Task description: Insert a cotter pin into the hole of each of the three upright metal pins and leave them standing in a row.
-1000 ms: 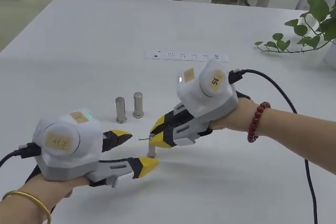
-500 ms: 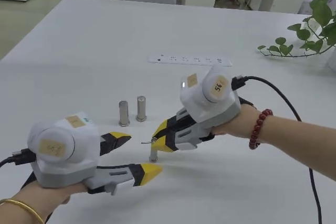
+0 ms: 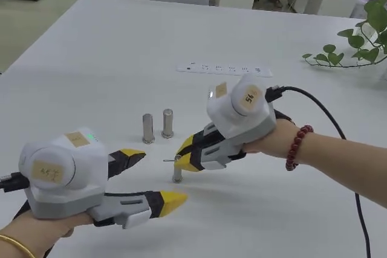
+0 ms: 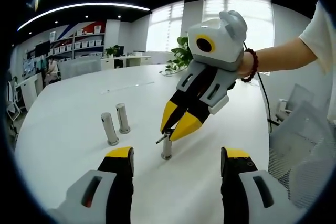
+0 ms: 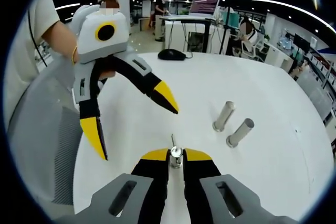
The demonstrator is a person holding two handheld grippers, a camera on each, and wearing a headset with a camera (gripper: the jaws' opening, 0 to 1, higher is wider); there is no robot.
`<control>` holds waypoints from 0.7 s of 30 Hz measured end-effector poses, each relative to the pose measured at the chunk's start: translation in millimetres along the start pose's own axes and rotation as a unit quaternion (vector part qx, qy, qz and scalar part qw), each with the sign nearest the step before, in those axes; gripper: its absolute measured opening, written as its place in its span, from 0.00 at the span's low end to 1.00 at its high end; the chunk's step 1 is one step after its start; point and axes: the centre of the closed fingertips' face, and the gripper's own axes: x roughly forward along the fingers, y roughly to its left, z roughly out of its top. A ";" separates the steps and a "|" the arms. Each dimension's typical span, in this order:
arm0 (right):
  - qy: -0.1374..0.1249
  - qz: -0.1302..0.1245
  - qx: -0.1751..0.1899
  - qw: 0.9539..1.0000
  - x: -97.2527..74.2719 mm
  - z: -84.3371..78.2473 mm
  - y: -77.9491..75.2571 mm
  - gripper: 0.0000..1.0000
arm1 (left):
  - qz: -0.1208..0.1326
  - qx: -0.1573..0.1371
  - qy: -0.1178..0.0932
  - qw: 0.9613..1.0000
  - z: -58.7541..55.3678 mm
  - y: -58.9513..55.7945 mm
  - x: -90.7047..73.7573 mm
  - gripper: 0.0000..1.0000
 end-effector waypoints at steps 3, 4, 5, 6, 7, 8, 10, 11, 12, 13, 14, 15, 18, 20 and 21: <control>-0.001 0.000 0.001 1.000 2.5 2.6 -0.4 0.10 | 0.003 0.002 -0.004 1.000 2.1 -0.1 -4.4 0.68; -0.001 0.000 0.002 1.000 3.7 3.8 -0.2 0.10 | 0.003 -0.002 -0.006 1.000 3.3 -0.6 -6.0 0.69; -0.001 0.000 0.001 1.000 4.3 4.5 -0.1 0.10 | 0.003 -0.004 -0.008 1.000 3.7 -0.5 -6.8 0.70; -0.002 0.000 0.001 1.000 5.3 5.8 -0.3 0.10 | 0.002 -0.004 -0.009 1.000 4.3 -0.7 -8.2 0.71; -0.002 0.000 0.002 1.000 5.9 6.7 -0.6 0.10 | 0.002 -0.003 -0.010 1.000 4.8 -1.3 -9.1 0.72; -0.003 0.001 0.004 1.000 6.8 7.9 -0.9 0.10 | 0.002 -0.001 -0.009 1.000 5.2 -2.1 -10.3 0.72; -0.003 0.001 0.004 1.000 7.9 9.3 -1.2 0.10 | 0.004 0.000 -0.008 1.000 4.8 -1.8 -11.7 0.73; -0.004 0.001 0.004 1.000 8.4 9.9 -1.4 0.10 | 0.004 0.000 -0.008 1.000 4.7 -1.8 -12.2 0.73; -0.004 0.000 0.004 1.000 9.1 10.4 -1.8 0.10 | 0.005 0.000 -0.007 1.000 4.6 -1.7 -12.9 0.73; -0.004 -0.001 0.004 1.000 10.1 10.9 -2.4 0.10 | 0.006 0.000 -0.007 1.000 4.6 -1.6 -13.7 0.74; -0.003 -0.001 0.005 1.000 11.2 11.4 -2.8 0.10 | 0.006 0.000 -0.007 1.000 4.4 -2.0 -14.8 0.74; -0.003 0.000 0.006 1.000 11.8 11.6 -2.8 0.10 | 0.006 -0.001 -0.007 1.000 4.3 -2.4 -15.5 0.74; -0.002 0.001 0.005 1.000 13.0 12.1 -2.5 0.10 | 0.008 -0.003 -0.004 1.000 3.8 -3.3 -18.4 0.75; -0.002 0.000 0.006 1.000 13.3 12.5 -3.2 0.10 | 0.009 -0.007 -0.006 1.000 4.6 -3.3 -19.8 0.75; -0.002 -0.001 0.007 1.000 13.3 12.5 -3.6 0.10 | 0.010 -0.006 -0.007 1.000 5.2 -3.3 -20.8 0.75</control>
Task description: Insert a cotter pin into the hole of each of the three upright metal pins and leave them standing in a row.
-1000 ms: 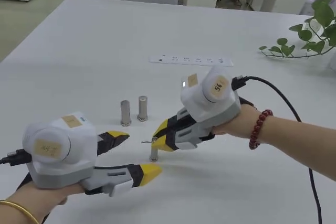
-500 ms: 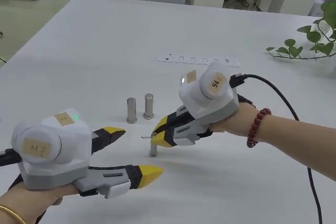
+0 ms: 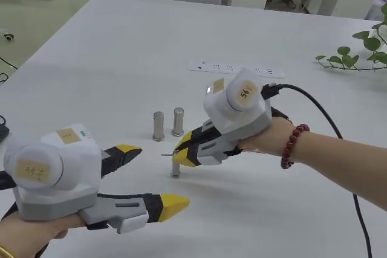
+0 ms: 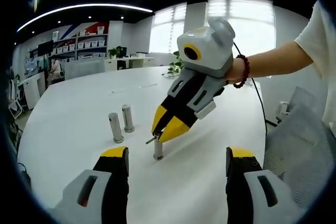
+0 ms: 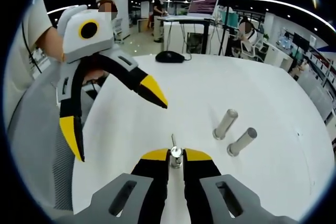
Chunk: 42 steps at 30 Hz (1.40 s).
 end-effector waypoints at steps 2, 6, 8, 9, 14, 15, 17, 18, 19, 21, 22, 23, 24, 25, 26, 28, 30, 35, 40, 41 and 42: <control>0.001 -0.001 0.001 1.000 -0.1 -0.1 -0.4 0.11 | 0.002 0.000 0.000 1.000 0.2 0.3 -1.3 0.76; -0.001 -0.003 0.008 1.000 0.2 0.1 -1.8 0.11 | 0.003 -0.003 0.002 1.000 -1.0 1.3 -2.6 0.75; -0.001 -0.003 0.005 1.000 0.6 0.6 -1.5 0.11 | 0.004 -0.003 0.004 1.000 -2.5 1.8 -3.2 0.75; 0.000 -0.002 0.005 1.000 0.7 0.7 -1.4 0.11 | 0.004 -0.004 0.005 1.000 -3.1 1.6 -3.4 0.75; 0.005 -0.002 0.008 1.000 0.8 0.4 -1.3 0.11 | 0.004 -0.004 0.007 1.000 -4.3 0.6 -4.1 0.75; 0.006 -0.002 0.008 1.000 0.8 0.4 -1.3 0.11 | 0.004 -0.004 0.007 1.000 -4.3 0.3 -4.2 0.75; 0.007 -0.001 0.007 1.000 0.8 0.4 -1.0 0.11 | 0.002 -0.004 0.006 1.000 -3.8 -0.4 -4.6 0.76; 0.008 -0.002 0.006 1.000 0.9 0.4 -0.9 0.11 | 0.002 -0.003 0.006 1.000 -3.4 -0.7 -4.9 0.76; 0.008 -0.001 0.004 1.000 1.1 0.3 -0.8 0.11 | 0.002 -0.002 0.005 1.000 -2.8 -1.1 -5.2 0.77; 0.009 0.000 0.007 1.000 1.8 -0.7 -0.3 0.12 | 0.002 -0.002 0.005 1.000 -2.7 -1.5 -5.5 0.77; 0.010 0.001 0.012 1.000 2.0 -1.2 0.3 0.12 | 0.002 -0.002 0.006 1.000 -2.7 -1.6 -5.8 0.77; 0.010 0.001 0.014 1.000 2.3 -1.1 0.2 0.13 | 0.002 -0.002 0.006 1.000 -2.8 -1.7 -5.9 0.77; 0.009 0.001 0.015 1.000 2.5 -1.1 0.3 0.13 | 0.002 -0.003 0.006 1.000 -3.2 -1.6 -6.1 0.77; 0.009 0.001 0.017 1.000 2.7 -1.1 0.6 0.14 | 0.002 -0.002 0.007 1.000 -3.4 -1.5 -6.2 0.77; 0.007 0.001 0.019 1.000 2.7 -0.8 0.9 0.15 | 0.003 -0.002 0.008 1.000 -3.8 -1.5 -6.3 0.77; 0.005 -0.001 0.021 1.000 2.3 0.0 0.5 0.17 | 0.003 -0.003 0.009 1.000 -4.6 -1.3 -6.4 0.78; 0.004 -0.002 0.022 1.000 1.8 0.0 -0.2 0.17 | 0.003 -0.004 0.009 1.000 -5.0 -1.3 -6.6 0.78; -0.013 -0.005 0.045 0.999 -2.6 4.9 -3.1 0.20 | 0.007 -0.006 0.004 1.000 -3.9 -0.1 -7.3 0.82; -0.029 -0.012 0.069 0.997 -10.3 12.5 -8.3 0.26 | 0.009 -0.005 0.000 1.000 -2.9 -0.4 -8.5 0.86; -0.031 -0.015 0.070 0.997 -11.4 13.6 -9.4 0.26 | 0.009 -0.005 -0.001 1.000 -2.6 -0.5 -8.7 0.87; -0.032 -0.017 0.069 0.997 -12.3 14.4 -10.4 0.27 | 0.009 -0.005 -0.001 1.000 -2.6 -0.8 -9.0 0.87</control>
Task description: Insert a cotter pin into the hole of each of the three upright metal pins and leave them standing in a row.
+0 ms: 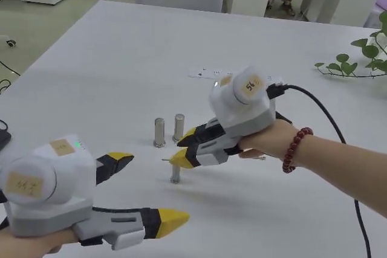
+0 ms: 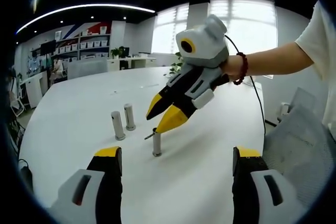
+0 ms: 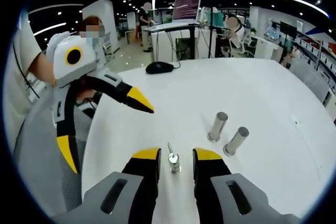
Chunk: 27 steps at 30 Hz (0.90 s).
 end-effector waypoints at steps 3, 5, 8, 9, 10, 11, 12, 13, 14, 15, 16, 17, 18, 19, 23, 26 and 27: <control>-0.005 -0.008 0.003 1.000 -2.6 3.7 -4.9 0.29 | 0.001 0.000 -0.003 1.000 0.9 -1.1 -0.6 0.91; -0.011 -0.015 0.007 1.000 -3.7 6.1 -9.8 0.30 | 0.001 0.000 -0.006 1.000 1.9 -1.4 -0.6 0.92; -0.016 -0.025 0.010 1.000 -4.0 8.3 -16.4 0.32 | 0.003 -0.001 -0.009 1.000 2.7 -1.6 -0.9 0.96; -0.019 -0.028 0.012 0.999 -3.9 9.3 -19.0 0.32 | 0.003 -0.002 -0.010 1.000 3.1 -2.0 -0.9 0.97; -0.021 -0.032 0.014 0.999 -3.7 10.1 -21.3 0.33 | 0.002 -0.002 -0.010 1.000 3.3 -2.2 -1.0 0.98; -0.023 -0.037 0.015 0.999 -3.4 10.7 -24.5 0.34 | 0.003 -0.002 -0.011 1.000 3.4 -2.2 -1.1 0.99; -0.023 -0.041 0.015 0.999 -3.1 11.1 -26.5 0.35 | 0.004 -0.001 -0.011 1.000 3.6 -2.4 -1.3 0.99; -0.024 -0.044 0.014 0.999 -2.7 11.6 -28.2 0.35 | 0.004 -0.002 -0.012 1.000 3.8 -2.8 -1.5 0.99; -0.026 -0.049 0.016 0.998 -2.0 12.3 -31.5 0.35 | 0.003 -0.004 -0.014 1.000 4.3 -3.6 -1.9 0.99; -0.027 -0.054 0.019 0.998 -1.6 12.9 -34.0 0.35 | 0.003 -0.005 -0.015 1.000 4.6 -3.8 -2.0 0.99; -0.029 -0.064 0.018 0.997 -1.2 13.8 -38.3 0.35 | 0.005 -0.006 -0.015 1.000 5.0 -3.5 -2.5 0.99; -0.030 -0.070 0.016 0.997 -0.7 14.3 -41.2 0.35 | 0.005 -0.006 -0.015 1.000 5.1 -3.4 -2.7 0.99; -0.032 -0.076 0.019 0.996 0.3 15.0 -45.3 0.35 | 0.007 -0.007 -0.016 1.000 5.4 -3.2 -3.2 0.99; -0.033 -0.081 0.021 0.996 0.9 15.5 -48.4 0.34 | 0.008 -0.008 -0.016 1.000 5.5 -2.8 -3.4 0.99; -0.043 -0.096 0.035 0.994 4.8 16.9 -62.1 0.34 | 0.013 -0.010 -0.018 1.000 6.8 -1.2 -4.7 0.99; -0.048 -0.109 0.033 0.992 6.7 16.4 -70.0 0.34 | 0.017 -0.010 -0.021 1.000 7.9 0.7 -5.2 0.99; -0.050 -0.113 0.035 0.992 7.7 15.8 -73.3 0.34 | 0.018 -0.010 -0.021 1.000 8.1 1.3 -5.4 0.98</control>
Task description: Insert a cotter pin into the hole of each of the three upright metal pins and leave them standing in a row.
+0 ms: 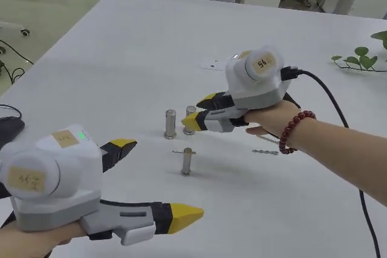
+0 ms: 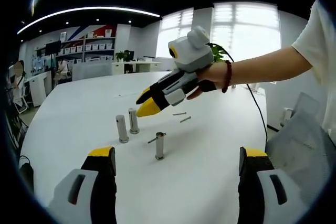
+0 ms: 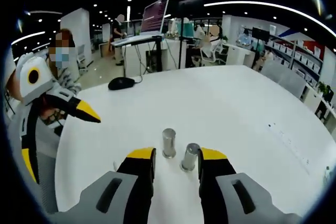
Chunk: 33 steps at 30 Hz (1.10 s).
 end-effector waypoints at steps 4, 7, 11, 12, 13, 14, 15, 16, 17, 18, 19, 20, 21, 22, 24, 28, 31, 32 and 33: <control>-0.010 -0.002 0.019 1.000 5.4 -1.7 -5.5 0.33 | 0.002 0.000 -0.001 1.000 0.6 0.8 -0.1 0.96; -0.012 -0.005 0.028 1.000 10.2 -5.0 -9.0 0.32 | 0.004 -0.002 -0.001 1.000 0.3 1.2 -0.1 0.95; -0.021 0.003 0.029 0.999 19.5 -6.5 -13.7 0.31 | 0.005 -0.004 -0.004 1.000 0.3 1.6 0.1 0.94; -0.019 0.004 0.028 0.999 20.4 -6.9 -12.8 0.31 | 0.004 -0.005 -0.004 1.000 0.3 1.6 0.2 0.94; -0.019 0.006 0.024 1.000 21.9 -7.5 -12.1 0.30 | 0.004 -0.005 -0.003 1.000 -0.2 1.9 0.3 0.93; -0.018 0.006 0.023 1.000 22.2 -7.7 -11.8 0.29 | 0.004 -0.005 -0.003 1.000 -0.5 2.3 0.4 0.93; -0.021 0.007 0.020 1.000 22.6 -7.1 -11.5 0.29 | 0.004 -0.005 -0.002 1.000 -0.8 2.7 0.4 0.93; -0.023 0.008 0.020 1.000 22.8 -6.5 -10.9 0.27 | 0.004 -0.005 -0.002 1.000 -0.7 3.0 0.5 0.93; -0.024 0.011 0.020 0.999 23.9 -6.3 -10.8 0.27 | 0.004 -0.005 -0.002 1.000 -0.7 3.4 0.5 0.92; -0.025 0.013 0.019 0.999 25.4 -6.3 -11.7 0.26 | 0.004 -0.006 -0.002 1.000 -0.7 3.9 0.6 0.92; -0.024 0.014 0.018 0.999 26.5 -6.7 -11.9 0.25 | 0.004 -0.006 -0.002 1.000 -0.9 4.1 0.7 0.92; -0.024 0.014 0.016 0.999 27.2 -7.0 -11.9 0.25 | 0.005 -0.005 -0.001 1.000 -1.2 4.8 0.8 0.91; -0.023 0.014 0.016 1.000 27.4 -7.1 -12.0 0.24 | 0.004 -0.004 0.000 1.000 -1.5 5.1 0.9 0.91; -0.023 0.014 0.016 1.000 28.9 -7.4 -13.4 0.23 | 0.004 -0.003 0.001 1.000 -1.7 5.6 1.0 0.91; -0.024 0.013 0.014 1.000 29.5 -7.1 -14.3 0.22 | 0.004 -0.003 0.000 1.000 -1.4 6.7 0.9 0.90; -0.025 0.014 0.012 1.000 30.5 -6.6 -13.4 0.19 | 0.004 -0.004 0.000 1.000 -1.6 8.2 0.7 0.90; -0.024 0.009 0.006 1.000 30.6 -6.4 -14.8 0.16 | 0.004 -0.005 0.000 1.000 -1.3 8.9 0.4 0.89; -0.024 0.008 0.007 1.000 29.8 -6.4 -15.4 0.15 | 0.004 -0.005 0.000 1.000 -1.2 9.1 0.4 0.89; -0.024 0.010 0.010 1.000 29.8 -6.4 -15.1 0.15 | 0.004 -0.004 0.000 1.000 -1.3 9.6 0.3 0.89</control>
